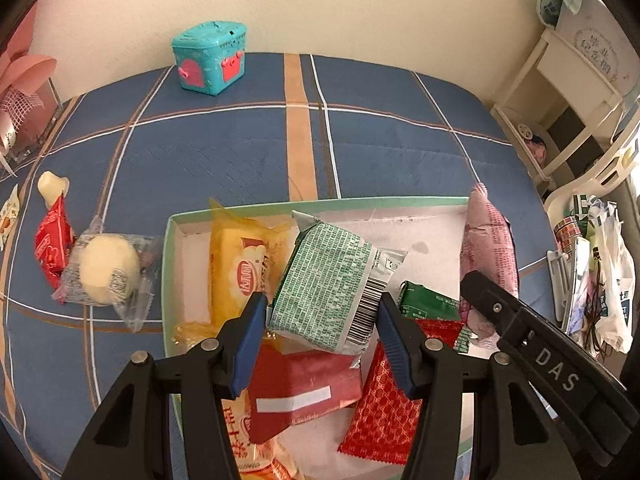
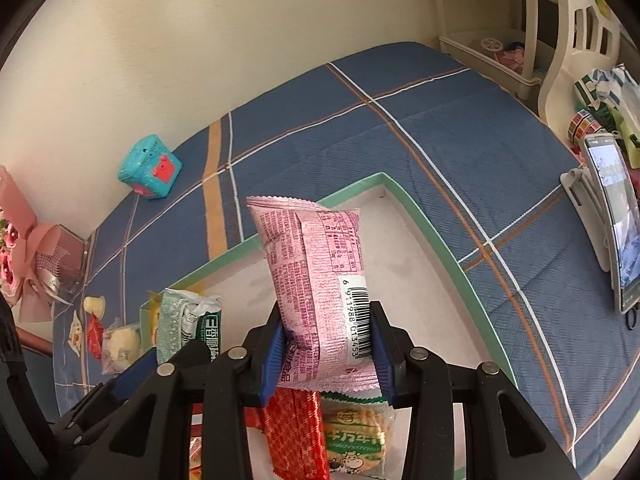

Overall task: Organize snacks
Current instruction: 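Open both grippers to drop the mint-green and pink packs into the tray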

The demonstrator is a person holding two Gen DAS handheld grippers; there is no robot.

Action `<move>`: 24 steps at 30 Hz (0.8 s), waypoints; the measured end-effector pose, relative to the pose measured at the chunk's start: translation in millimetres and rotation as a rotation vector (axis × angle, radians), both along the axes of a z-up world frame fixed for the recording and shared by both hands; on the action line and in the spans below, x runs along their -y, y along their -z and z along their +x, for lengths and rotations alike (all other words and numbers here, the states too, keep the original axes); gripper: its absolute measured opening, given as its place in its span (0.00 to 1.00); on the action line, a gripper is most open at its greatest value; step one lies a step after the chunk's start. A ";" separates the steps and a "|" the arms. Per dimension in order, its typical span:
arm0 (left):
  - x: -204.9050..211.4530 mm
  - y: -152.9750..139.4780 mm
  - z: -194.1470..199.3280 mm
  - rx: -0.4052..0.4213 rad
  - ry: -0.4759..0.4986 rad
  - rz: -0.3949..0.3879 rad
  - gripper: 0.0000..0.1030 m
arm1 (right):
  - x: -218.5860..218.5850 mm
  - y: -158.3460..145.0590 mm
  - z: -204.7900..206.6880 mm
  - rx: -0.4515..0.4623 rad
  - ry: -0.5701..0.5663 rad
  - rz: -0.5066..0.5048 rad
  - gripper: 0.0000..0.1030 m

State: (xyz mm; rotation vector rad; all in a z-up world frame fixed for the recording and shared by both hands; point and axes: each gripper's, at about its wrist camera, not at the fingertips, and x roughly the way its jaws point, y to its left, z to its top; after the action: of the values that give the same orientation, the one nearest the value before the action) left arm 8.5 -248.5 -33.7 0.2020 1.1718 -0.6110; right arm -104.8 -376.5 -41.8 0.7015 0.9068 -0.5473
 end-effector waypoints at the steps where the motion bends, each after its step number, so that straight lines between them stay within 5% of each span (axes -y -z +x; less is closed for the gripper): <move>1: 0.7 1.5 0.6 -0.003 0.000 0.002 0.55 | 0.4 0.7 0.5 -0.004 0.001 -0.002 0.42; 10: -0.9 2.9 1.2 -0.013 -0.004 0.001 0.56 | 1.8 5.0 1.2 -0.023 0.013 0.005 0.44; 24: -29.0 -17.3 5.9 -0.026 -0.063 0.023 0.62 | -10.5 -16.4 -9.1 -0.039 0.018 -0.041 0.69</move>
State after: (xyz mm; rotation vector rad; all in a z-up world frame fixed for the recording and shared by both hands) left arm 14.3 -219.5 -16.4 0.1762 1.2061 -0.5470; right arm -113.9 -366.1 -25.4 0.6642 0.9236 -0.5960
